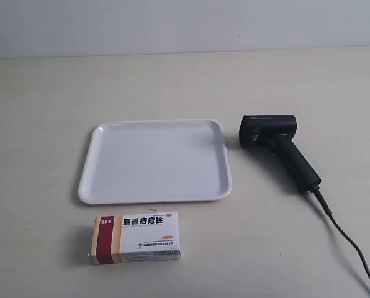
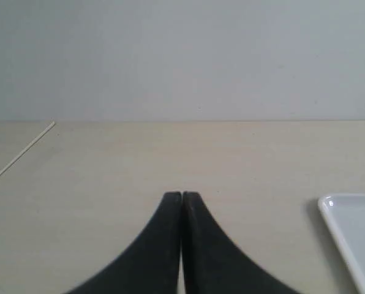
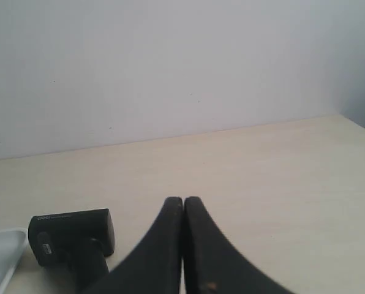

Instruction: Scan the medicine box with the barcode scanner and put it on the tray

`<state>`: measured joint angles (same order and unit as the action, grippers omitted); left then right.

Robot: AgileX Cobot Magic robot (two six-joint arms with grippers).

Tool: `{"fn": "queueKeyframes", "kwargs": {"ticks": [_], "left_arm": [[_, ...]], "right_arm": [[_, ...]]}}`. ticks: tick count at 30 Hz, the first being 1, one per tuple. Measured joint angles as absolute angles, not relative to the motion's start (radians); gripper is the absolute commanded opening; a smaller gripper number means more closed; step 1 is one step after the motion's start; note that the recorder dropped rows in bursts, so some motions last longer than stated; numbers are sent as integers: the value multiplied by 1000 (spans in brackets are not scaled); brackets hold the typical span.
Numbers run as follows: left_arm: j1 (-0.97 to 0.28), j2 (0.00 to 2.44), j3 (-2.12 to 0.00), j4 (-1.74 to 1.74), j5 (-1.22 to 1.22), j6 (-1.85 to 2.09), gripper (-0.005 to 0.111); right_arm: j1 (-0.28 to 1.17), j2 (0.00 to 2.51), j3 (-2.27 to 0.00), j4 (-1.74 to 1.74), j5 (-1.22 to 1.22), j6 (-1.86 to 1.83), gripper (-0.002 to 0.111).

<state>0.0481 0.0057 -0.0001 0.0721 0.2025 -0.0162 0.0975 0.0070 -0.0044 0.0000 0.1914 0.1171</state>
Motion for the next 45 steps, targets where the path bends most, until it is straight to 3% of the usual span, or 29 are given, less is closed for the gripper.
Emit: {"fn": "queueKeyframes", "kwargs": {"ticks": [15,26,34,37,42,45], "left_arm": [[48,6,0,69,187,-33,3],[48,42,-5,29,-222,-426,0],[48,476,-183,232,-293,-524,0],[39,704,-223,519,-324,-677,0],[-37,1042,-340,1233,-606,-1063,0],[-91,1225,-423,1462,-689,-1188,0]], "right_arm": [[97,7,-4,0,191,109,0],[97,7,-4,6,79,107,0],[97,7,-4,134,-51,191,0],[97,7,-4,147,-53,199,0],[97,7,-4,148,-47,201,0],[97,30,-19,150,-28,201,0]]}}
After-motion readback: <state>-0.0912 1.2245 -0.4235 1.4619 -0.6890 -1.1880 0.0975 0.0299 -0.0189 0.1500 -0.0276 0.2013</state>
